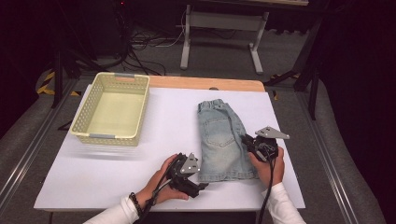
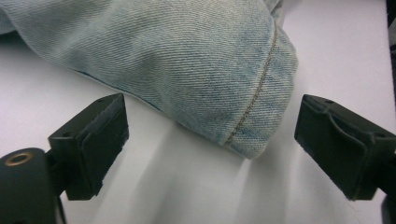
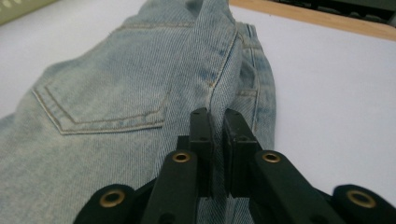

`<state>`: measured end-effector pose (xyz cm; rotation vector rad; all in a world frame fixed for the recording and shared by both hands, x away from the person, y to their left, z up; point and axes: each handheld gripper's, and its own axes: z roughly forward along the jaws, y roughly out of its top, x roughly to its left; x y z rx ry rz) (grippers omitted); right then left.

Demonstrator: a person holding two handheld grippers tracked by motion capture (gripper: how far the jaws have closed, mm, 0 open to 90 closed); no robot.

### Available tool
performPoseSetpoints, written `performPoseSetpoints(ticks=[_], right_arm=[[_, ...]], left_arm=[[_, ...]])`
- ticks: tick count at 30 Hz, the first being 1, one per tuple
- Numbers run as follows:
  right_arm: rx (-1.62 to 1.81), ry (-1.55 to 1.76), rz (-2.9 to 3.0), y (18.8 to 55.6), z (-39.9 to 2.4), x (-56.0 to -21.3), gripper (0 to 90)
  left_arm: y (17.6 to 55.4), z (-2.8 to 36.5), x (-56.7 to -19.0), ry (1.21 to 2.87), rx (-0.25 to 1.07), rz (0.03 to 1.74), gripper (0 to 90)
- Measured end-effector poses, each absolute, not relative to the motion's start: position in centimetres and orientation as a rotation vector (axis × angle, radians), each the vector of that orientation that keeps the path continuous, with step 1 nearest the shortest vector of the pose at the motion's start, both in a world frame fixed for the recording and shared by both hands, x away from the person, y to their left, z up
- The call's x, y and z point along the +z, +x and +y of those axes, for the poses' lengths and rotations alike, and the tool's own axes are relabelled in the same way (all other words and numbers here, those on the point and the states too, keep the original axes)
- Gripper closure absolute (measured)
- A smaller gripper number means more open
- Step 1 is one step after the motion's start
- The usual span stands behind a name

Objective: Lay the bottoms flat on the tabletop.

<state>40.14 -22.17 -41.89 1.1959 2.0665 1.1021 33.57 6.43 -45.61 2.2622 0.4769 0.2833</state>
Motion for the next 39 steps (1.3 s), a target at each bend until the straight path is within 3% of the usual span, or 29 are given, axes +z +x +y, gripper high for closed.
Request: performPoseSetpoints(ticks=[11,14,16,18,21,22,23,26,39], right_arm=[[1.116,1.147,2.058,39.1,-22.2,-41.6,61.3],[1.115,1.095,2.088,38.9,-21.3,-41.6,55.1],[1.085,1.081,2.119,39.0,-20.8,-42.1,54.1],[1.022,1.084,2.13,39.4,-20.5,-42.8,53.8],[0.95,1.142,2.134,40.3,-20.8,-43.9,57.6],[0.936,1.167,2.137,40.5,-21.1,-44.2,61.8],[0.942,1.186,2.137,40.6,-21.3,-44.4,71.8],[0.959,1.209,2.145,40.9,-21.8,-44.7,79.2],[1.053,1.175,2.039,38.5,-22.8,-42.5,87.5]], left_arm=[[33.9,5.6,-46.2,2.302,0.301,0.524,28.3],[34.1,5.6,-46.2,2.309,0.27,0.515,34.8],[34.2,5.8,-46.2,2.308,0.227,0.498,45.7],[34.3,5.8,-46.1,2.309,0.225,0.501,49.4],[34.4,5.8,-46.2,2.3,0.227,0.505,57.4],[34.4,5.9,-46.1,2.3,0.228,0.502,59.6],[34.5,5.9,-46.1,2.3,0.234,0.504,62.5],[34.6,6.0,-46.1,2.301,0.23,0.51,68.5],[34.4,8.1,-44.2,2.32,0.333,0.463,79.8]])
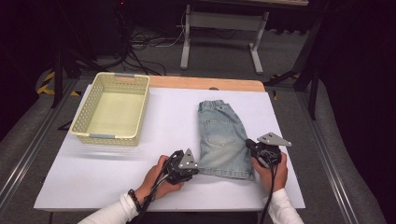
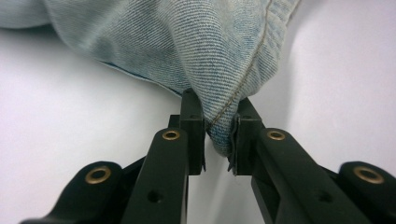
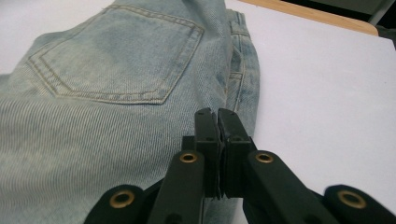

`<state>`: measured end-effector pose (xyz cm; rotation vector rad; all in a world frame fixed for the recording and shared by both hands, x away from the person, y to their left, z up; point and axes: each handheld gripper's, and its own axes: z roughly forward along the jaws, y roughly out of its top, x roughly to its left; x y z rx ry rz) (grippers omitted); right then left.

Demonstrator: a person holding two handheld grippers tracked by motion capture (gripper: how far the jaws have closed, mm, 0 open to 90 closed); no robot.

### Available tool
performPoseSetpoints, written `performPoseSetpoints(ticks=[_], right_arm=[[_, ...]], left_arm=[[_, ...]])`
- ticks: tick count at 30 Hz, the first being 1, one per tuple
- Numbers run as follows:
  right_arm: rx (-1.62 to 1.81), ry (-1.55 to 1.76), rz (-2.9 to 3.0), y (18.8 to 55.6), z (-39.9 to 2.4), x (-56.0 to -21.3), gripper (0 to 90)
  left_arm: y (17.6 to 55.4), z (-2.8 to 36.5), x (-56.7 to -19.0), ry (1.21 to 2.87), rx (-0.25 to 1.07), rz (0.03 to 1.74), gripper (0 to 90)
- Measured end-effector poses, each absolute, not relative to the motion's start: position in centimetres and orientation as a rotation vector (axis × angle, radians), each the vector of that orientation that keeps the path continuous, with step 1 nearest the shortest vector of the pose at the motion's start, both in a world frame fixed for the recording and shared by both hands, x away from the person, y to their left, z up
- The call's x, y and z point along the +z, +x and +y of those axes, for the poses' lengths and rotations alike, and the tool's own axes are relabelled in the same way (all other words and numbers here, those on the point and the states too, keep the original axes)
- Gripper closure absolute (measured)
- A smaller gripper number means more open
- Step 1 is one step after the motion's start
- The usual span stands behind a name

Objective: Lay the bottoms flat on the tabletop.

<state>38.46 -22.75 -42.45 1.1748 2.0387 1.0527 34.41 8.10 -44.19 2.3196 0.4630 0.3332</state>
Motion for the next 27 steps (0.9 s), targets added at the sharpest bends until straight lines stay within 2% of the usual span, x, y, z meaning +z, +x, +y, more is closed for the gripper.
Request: performPoseSetpoints(ticks=[6,10,17,27], right_arm=[[1.03,1.18,2.036,38.0,-22.2,-42.4,89.9],[1.085,1.214,2.06,37.6,-22.6,-42.8,88.5],[1.052,1.15,2.134,38.2,-21.2,-43.3,69.3],[1.077,1.142,2.18,43.2,-18.5,-43.6,46.6]], left_arm=[[33.3,9.2,-43.7,2.359,0.428,0.437,80.5],[32.6,10.7,-43.7,2.358,0.416,0.462,80.5],[31.0,11.7,-44.4,2.416,0.397,0.409,81.1],[30.2,12.2,-45.4,2.402,0.347,0.438,81.1]])
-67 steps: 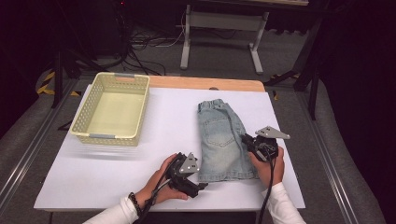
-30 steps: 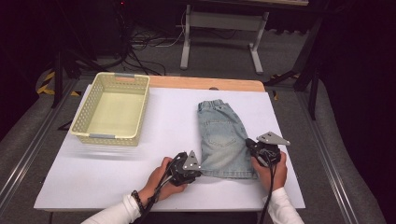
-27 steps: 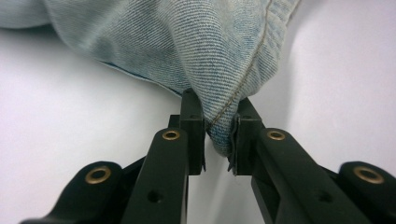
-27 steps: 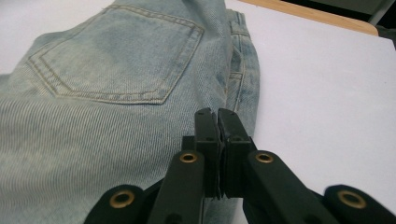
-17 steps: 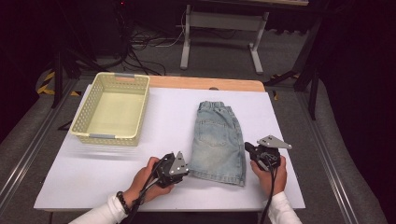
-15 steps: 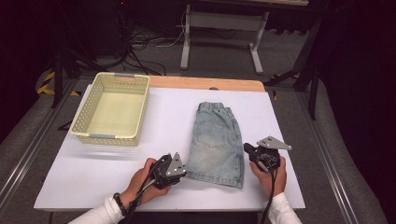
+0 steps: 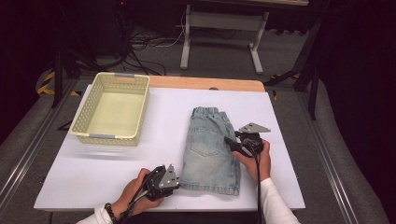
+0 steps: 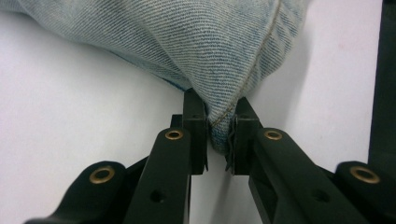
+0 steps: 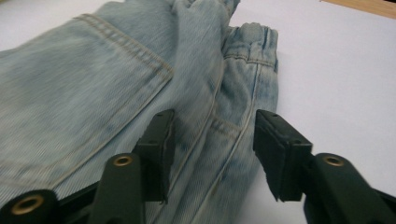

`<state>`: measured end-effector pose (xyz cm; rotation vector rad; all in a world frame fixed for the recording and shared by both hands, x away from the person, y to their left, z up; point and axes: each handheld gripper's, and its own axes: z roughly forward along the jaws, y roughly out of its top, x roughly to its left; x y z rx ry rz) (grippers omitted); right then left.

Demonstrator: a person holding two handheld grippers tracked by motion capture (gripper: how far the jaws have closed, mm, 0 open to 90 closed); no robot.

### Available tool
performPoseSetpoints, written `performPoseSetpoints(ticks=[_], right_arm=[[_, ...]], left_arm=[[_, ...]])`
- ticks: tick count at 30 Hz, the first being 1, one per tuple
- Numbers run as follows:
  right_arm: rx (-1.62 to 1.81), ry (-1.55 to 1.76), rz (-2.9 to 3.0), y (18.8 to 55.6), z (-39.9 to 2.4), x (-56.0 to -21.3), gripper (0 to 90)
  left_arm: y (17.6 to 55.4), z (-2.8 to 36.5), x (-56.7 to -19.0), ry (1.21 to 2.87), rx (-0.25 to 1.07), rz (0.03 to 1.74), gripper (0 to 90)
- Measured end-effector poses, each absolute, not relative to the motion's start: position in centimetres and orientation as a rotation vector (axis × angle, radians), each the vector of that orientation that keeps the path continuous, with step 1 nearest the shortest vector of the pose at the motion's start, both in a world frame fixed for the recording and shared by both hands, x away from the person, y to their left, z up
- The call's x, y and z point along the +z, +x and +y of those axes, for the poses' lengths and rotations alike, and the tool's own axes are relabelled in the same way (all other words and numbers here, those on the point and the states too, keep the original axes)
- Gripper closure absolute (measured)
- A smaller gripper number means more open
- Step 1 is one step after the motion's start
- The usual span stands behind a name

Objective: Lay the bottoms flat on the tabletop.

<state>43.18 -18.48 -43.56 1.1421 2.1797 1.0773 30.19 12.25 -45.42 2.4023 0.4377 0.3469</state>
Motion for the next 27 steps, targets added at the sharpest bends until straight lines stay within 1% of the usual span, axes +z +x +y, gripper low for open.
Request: performPoseSetpoints(ticks=[3,5,9,12,15,16,18,20,23,27], right_arm=[[1.112,1.18,2.18,44.6,-18.1,-44.0,45.2],[1.159,1.196,2.183,45.1,-17.8,-44.0,46.7],[1.162,1.128,2.169,44.7,-16.8,-43.1,48.4],[1.096,1.085,2.166,44.8,-15.9,-42.8,49.1],[1.018,1.101,2.178,45.6,-15.5,-43.3,49.8],[1.007,1.114,2.189,45.9,-15.5,-43.6,52.8],[1.024,1.114,2.229,46.2,-15.5,-44.0,69.1],[1.005,1.093,2.228,46.1,-15.3,-44.1,77.8],[1.019,1.086,2.206,45.7,-15.6,-43.7,81.3],[1.035,1.08,2.176,44.7,-16.4,-42.7,83.3]], left_arm=[[30.2,12.2,-45.5,2.401,0.347,0.43,81.1],[30.2,12.3,-45.5,2.402,0.342,0.428,81.0],[30.4,12.3,-45.6,2.392,0.333,0.428,80.9],[30.4,12.3,-45.6,2.393,0.329,0.43,80.9],[30.5,12.3,-45.6,2.395,0.323,0.431,80.9],[30.5,12.3,-45.6,2.393,0.32,0.427,80.9],[30.5,12.3,-45.6,2.385,0.319,0.426,80.8],[30.6,12.3,-45.6,2.386,0.32,0.421,80.6],[30.5,12.4,-45.7,2.384,0.321,0.429,80.3],[30.4,12.3,-45.7,2.379,0.328,0.437,79.3]])
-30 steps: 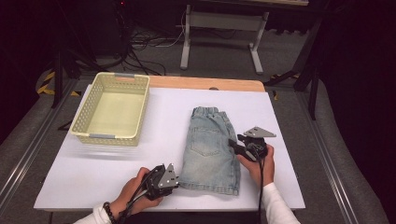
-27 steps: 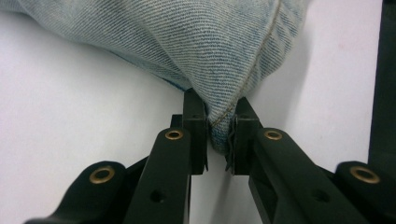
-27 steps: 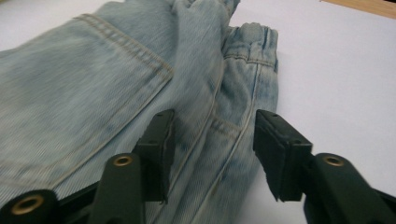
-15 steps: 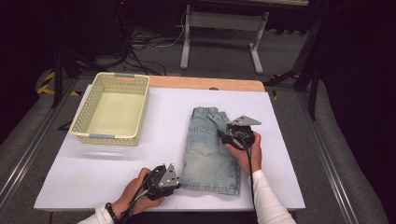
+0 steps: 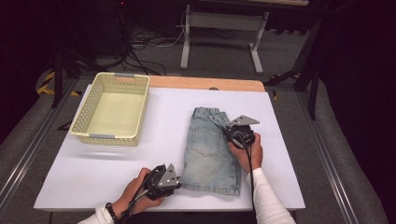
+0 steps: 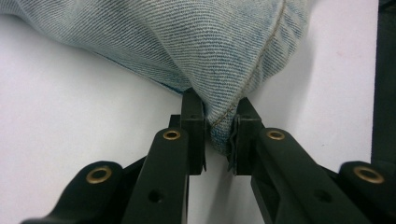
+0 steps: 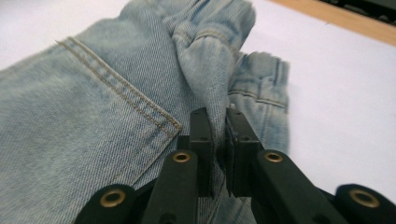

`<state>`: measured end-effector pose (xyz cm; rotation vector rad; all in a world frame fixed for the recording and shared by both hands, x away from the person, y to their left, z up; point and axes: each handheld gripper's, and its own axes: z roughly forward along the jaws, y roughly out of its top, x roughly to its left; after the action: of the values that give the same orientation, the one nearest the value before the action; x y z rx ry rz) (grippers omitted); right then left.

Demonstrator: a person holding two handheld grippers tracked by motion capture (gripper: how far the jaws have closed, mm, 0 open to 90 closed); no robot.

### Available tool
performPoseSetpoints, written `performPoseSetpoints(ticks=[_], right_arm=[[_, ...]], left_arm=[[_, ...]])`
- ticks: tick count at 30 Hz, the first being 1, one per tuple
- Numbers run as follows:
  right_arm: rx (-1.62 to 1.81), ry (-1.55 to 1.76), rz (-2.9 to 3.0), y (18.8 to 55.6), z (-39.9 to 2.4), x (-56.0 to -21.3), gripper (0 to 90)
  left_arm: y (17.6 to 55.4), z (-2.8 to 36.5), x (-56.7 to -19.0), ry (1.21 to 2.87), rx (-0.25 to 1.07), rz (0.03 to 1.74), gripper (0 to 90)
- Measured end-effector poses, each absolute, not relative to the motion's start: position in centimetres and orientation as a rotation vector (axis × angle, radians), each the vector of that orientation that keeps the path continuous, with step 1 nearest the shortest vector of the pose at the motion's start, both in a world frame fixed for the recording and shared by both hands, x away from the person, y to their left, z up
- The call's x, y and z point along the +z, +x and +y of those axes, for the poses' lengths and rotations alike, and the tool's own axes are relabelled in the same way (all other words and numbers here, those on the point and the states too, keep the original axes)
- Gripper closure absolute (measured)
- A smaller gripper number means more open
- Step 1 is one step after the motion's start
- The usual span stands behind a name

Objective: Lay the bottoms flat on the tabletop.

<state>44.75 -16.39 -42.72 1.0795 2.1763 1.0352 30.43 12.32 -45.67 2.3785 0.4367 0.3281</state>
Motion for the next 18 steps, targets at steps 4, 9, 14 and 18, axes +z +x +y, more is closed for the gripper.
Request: performPoseSetpoints(ticks=[4,9,14,18], right_arm=[[1.055,1.073,2.129,43.5,-17.4,-41.4,83.8],[1.039,1.107,2.111,43.2,-18.5,-41.2,83.8],[0.986,1.155,2.129,44.2,-18.9,-42.7,83.4],[0.974,1.183,2.132,44.7,-18.8,-43.9,79.5]], left_arm=[[30.5,12.3,-45.7,2.364,0.335,0.439,75.7],[30.5,12.2,-45.6,2.354,0.316,0.454,64.7],[30.3,12.2,-45.1,2.317,0.319,0.443,43.5],[30.1,12.6,-44.3,2.253,0.341,0.443,27.8]])
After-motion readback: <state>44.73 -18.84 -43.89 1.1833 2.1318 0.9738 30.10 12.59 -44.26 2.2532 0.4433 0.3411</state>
